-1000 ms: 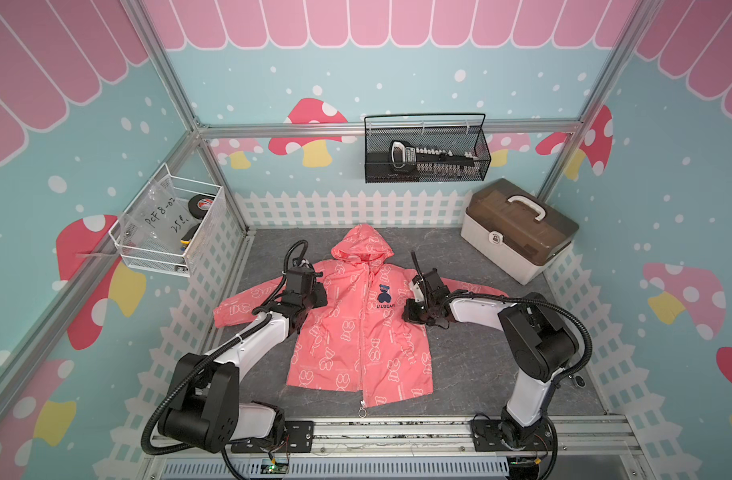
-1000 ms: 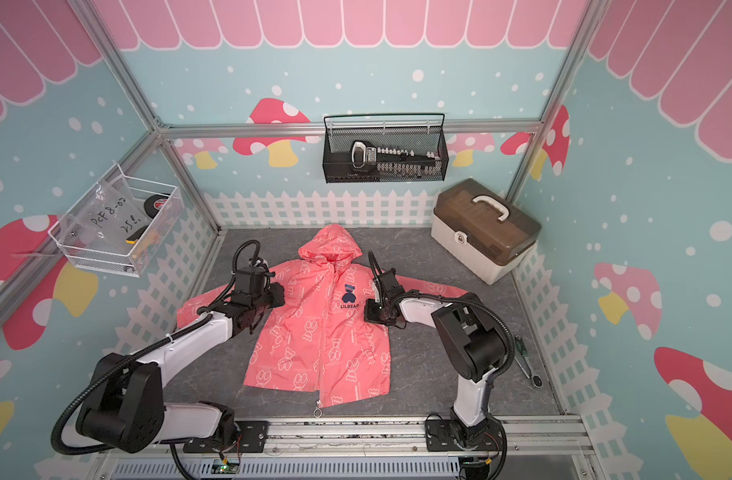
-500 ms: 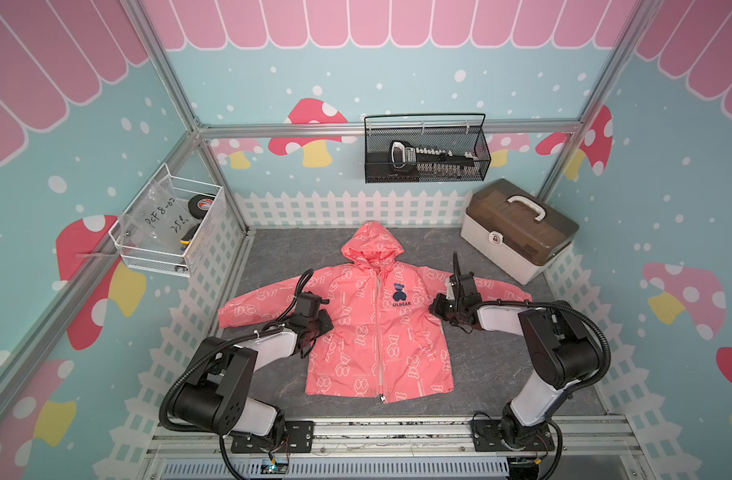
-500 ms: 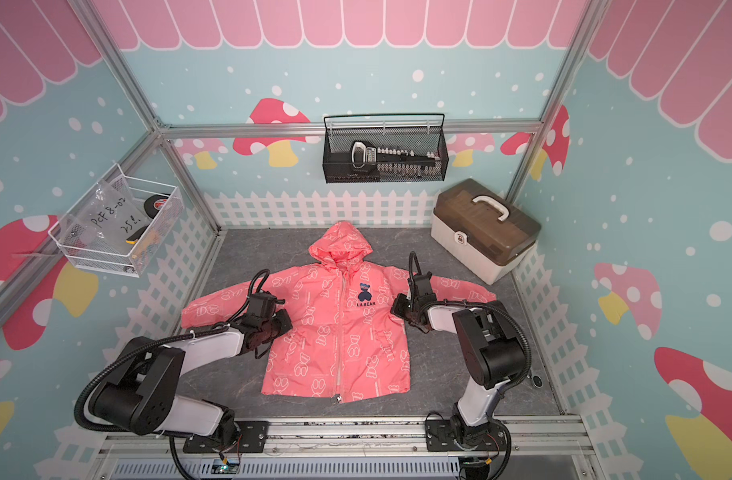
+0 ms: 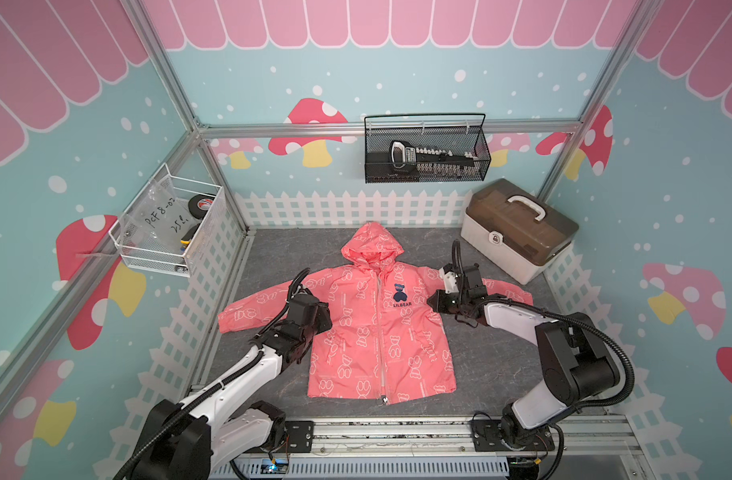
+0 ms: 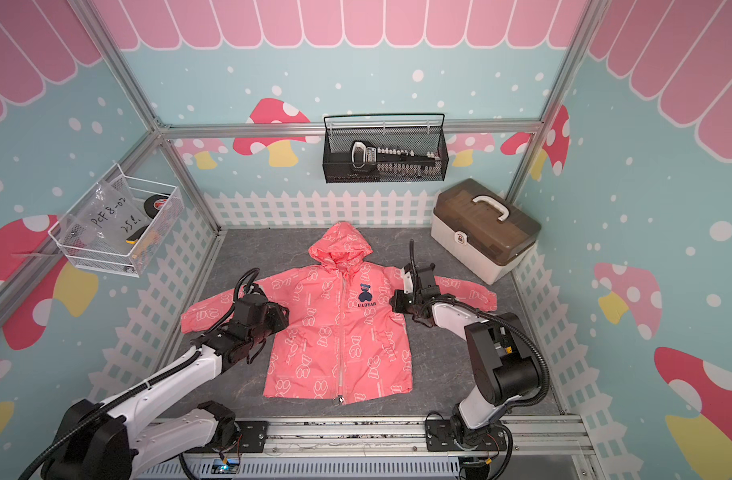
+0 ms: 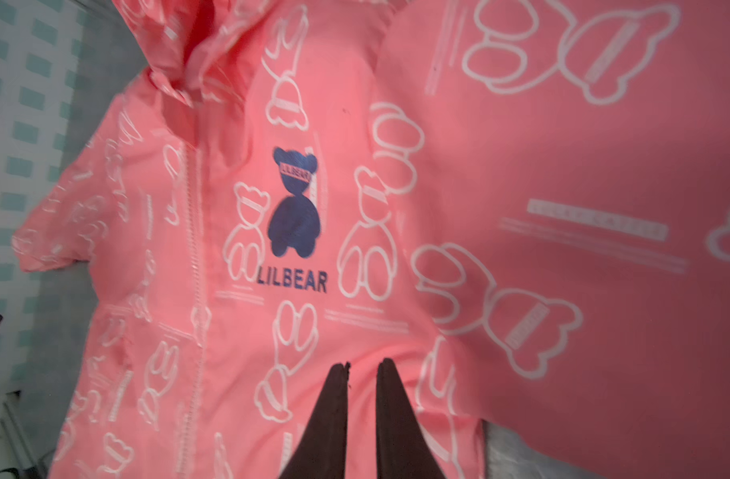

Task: Unzip the jacket
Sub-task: Smooth out the jacket at the center of the board.

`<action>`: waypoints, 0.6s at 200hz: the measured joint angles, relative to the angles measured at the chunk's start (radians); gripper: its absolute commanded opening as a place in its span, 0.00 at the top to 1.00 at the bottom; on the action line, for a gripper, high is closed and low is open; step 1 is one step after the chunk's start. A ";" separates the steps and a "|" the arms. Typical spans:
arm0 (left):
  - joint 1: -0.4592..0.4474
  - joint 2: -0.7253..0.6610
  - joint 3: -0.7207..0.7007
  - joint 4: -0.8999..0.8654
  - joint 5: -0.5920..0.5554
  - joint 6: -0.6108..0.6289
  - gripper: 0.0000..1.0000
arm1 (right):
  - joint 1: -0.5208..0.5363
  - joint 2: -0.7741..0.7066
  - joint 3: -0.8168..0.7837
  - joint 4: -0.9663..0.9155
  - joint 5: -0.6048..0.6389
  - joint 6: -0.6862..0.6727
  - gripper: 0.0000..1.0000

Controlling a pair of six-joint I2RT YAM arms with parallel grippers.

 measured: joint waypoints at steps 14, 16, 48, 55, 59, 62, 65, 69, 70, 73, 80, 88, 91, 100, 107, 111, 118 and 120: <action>-0.001 -0.030 0.011 -0.001 -0.013 0.016 0.55 | 0.008 0.071 0.127 -0.015 -0.024 -0.022 0.93; -0.001 -0.032 0.012 0.000 -0.014 0.017 0.55 | 0.010 0.082 0.143 -0.016 -0.025 -0.022 0.93; -0.002 -0.045 0.013 -0.010 -0.014 0.051 0.55 | 0.060 0.270 0.356 -0.026 -0.053 -0.026 0.96; -0.002 -0.047 0.012 -0.011 -0.014 0.056 0.53 | 0.074 0.311 0.391 -0.029 -0.056 -0.023 0.96; -0.002 -0.050 0.012 -0.011 -0.015 0.060 0.52 | 0.083 0.336 0.410 -0.031 -0.058 -0.019 0.96; -0.002 -0.052 0.011 -0.011 -0.014 0.062 0.52 | 0.088 0.350 0.423 -0.034 -0.059 -0.019 0.96; -0.002 -0.056 0.010 -0.012 -0.014 0.066 0.51 | 0.095 0.370 0.437 -0.035 -0.060 -0.015 0.96; -0.002 -0.060 0.010 -0.012 -0.014 0.068 0.50 | 0.103 0.391 0.454 -0.038 -0.062 -0.013 0.97; -0.002 -0.061 0.010 -0.012 -0.015 0.068 0.50 | 0.104 0.394 0.456 -0.039 -0.061 -0.012 0.97; -0.002 -0.064 0.009 -0.013 -0.015 0.072 0.50 | 0.111 0.413 0.470 -0.041 -0.065 -0.008 0.97; -0.002 -0.072 0.009 -0.014 -0.015 0.077 0.49 | 0.122 0.447 0.497 -0.046 -0.066 -0.001 0.97; -0.002 -0.082 0.008 -0.014 -0.016 0.084 0.49 | 0.135 0.481 0.526 -0.051 -0.068 0.009 0.98; -0.002 -0.084 0.008 -0.014 -0.016 0.087 0.49 | 0.140 0.492 0.535 -0.053 -0.068 0.012 0.98; -0.002 -0.092 0.008 -0.014 -0.018 0.094 0.49 | 0.152 0.528 0.568 -0.056 -0.074 0.022 0.98; -0.002 -0.097 0.008 -0.014 -0.019 0.098 0.49 | 0.160 0.551 0.591 -0.057 -0.076 0.030 0.98; -0.002 -0.098 0.008 -0.014 -0.021 0.098 0.49 | 0.164 0.562 0.603 -0.058 -0.077 0.034 0.98; -0.002 -0.099 0.008 -0.014 -0.023 0.101 0.49 | 0.170 0.581 0.623 -0.059 -0.078 0.040 0.98; -0.002 -0.099 0.008 -0.014 -0.023 0.102 0.49 | 0.171 0.587 0.629 -0.059 -0.079 0.042 0.98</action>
